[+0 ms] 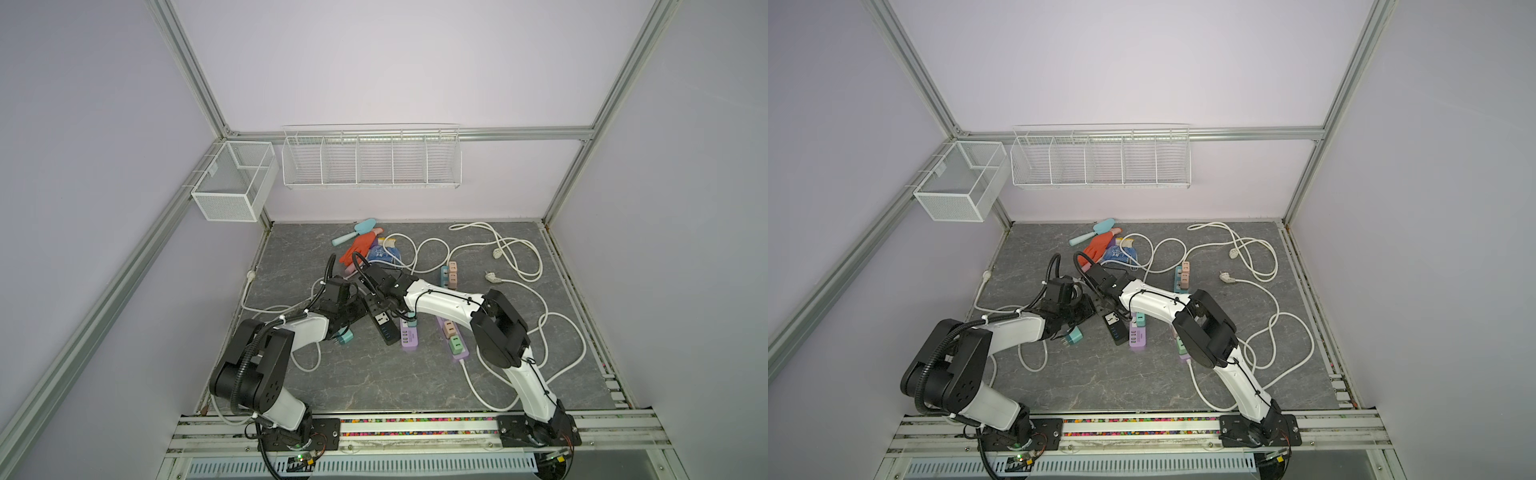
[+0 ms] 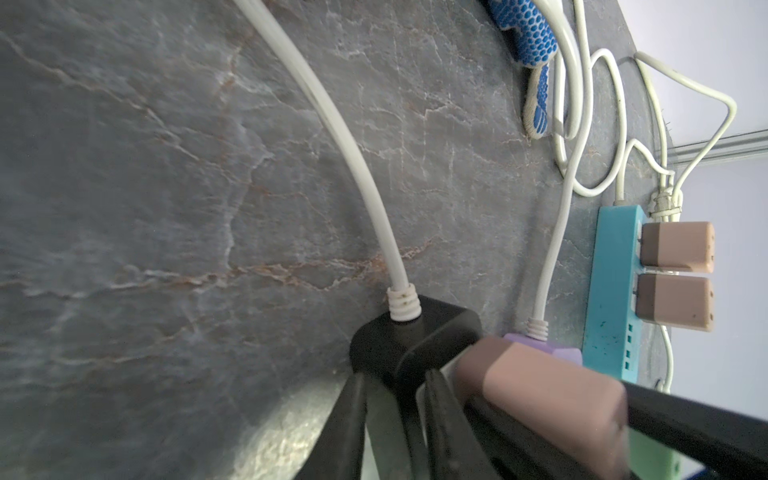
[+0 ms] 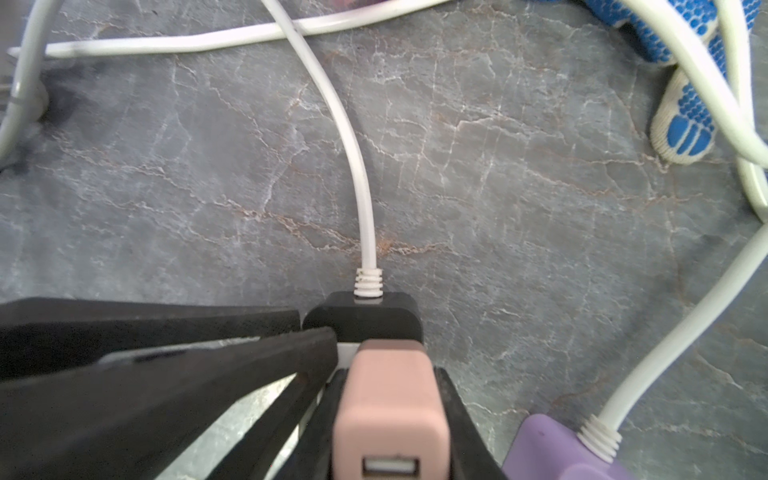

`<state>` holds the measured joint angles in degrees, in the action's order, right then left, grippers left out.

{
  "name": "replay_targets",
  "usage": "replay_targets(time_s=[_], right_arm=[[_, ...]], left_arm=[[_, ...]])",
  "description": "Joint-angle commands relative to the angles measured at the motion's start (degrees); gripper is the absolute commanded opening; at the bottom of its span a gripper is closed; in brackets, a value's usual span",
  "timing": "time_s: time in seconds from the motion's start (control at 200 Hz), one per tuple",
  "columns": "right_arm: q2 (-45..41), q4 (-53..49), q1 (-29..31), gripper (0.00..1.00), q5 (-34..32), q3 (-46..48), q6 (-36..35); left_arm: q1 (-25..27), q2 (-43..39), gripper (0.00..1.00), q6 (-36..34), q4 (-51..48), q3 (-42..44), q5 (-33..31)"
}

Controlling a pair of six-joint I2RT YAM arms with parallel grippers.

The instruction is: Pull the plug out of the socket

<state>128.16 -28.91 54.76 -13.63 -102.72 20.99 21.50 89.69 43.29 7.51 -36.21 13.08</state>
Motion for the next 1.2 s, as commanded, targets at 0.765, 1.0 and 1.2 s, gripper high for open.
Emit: replay_targets(time_s=[0.765,1.0,1.2], right_arm=[[-4.29,2.23,1.46,0.22,1.95,-0.20,-0.05],[-5.14,1.97,-0.39,0.22,2.05,0.23,0.20],[-3.61,2.24,1.69,0.22,2.31,-0.78,-0.41]], left_arm=[[3.22,4.28,0.25,-0.48,-7.37,-0.88,-1.37],[3.24,4.08,0.25,-0.70,-8.17,-1.15,-2.12],[3.28,4.10,0.25,-1.02,-8.74,-1.32,-3.13]])
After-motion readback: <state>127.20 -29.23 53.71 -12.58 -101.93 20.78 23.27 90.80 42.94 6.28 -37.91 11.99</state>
